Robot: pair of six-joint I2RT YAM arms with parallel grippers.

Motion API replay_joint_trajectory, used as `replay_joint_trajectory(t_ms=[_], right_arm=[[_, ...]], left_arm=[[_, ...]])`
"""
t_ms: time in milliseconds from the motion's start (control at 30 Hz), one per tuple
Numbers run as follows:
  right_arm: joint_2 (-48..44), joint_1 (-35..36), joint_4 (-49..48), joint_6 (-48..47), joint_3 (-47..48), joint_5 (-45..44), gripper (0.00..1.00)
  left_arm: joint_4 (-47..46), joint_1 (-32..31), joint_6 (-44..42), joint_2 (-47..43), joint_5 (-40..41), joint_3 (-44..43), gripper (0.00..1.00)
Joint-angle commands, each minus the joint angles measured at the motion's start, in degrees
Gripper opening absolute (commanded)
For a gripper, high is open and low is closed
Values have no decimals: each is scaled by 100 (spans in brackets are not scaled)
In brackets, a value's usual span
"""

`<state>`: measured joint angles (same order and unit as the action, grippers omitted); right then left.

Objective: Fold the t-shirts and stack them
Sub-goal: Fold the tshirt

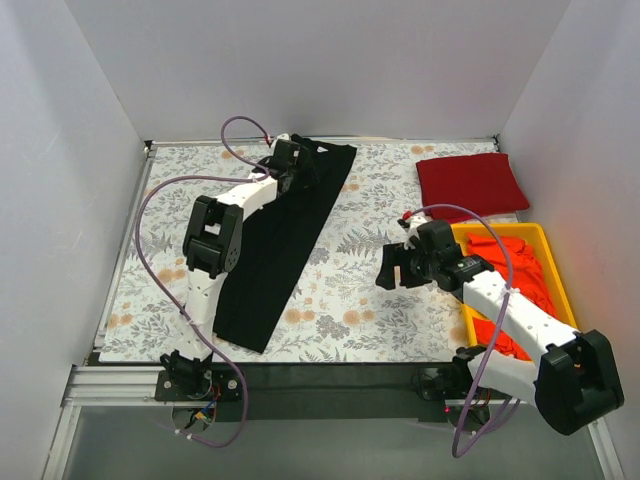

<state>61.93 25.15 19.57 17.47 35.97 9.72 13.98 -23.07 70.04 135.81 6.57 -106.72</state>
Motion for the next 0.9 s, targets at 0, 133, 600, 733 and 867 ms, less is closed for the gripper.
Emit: replay_joint_trajectory(t_ms=[0, 133, 600, 733, 867], right_arm=[[257, 419, -278, -305, 507, 425, 68], [758, 1087, -700, -525, 859, 803, 65], [4385, 3118, -1694, -1360, 3574, 1647, 43], [5205, 3233, -1562, -1501, 4181, 1797, 41], [5733, 3242, -1246, -1633, 4270, 1824, 41]], left_arm=[[633, -172, 238, -949, -85, 247, 79], [834, -163, 63, -2039, 177, 756, 80], [1837, 1260, 1, -5485, 846, 4128, 80], [1924, 1489, 80, -6056, 758, 4860, 80], [2056, 1490, 124, -6539, 478, 5345, 80]])
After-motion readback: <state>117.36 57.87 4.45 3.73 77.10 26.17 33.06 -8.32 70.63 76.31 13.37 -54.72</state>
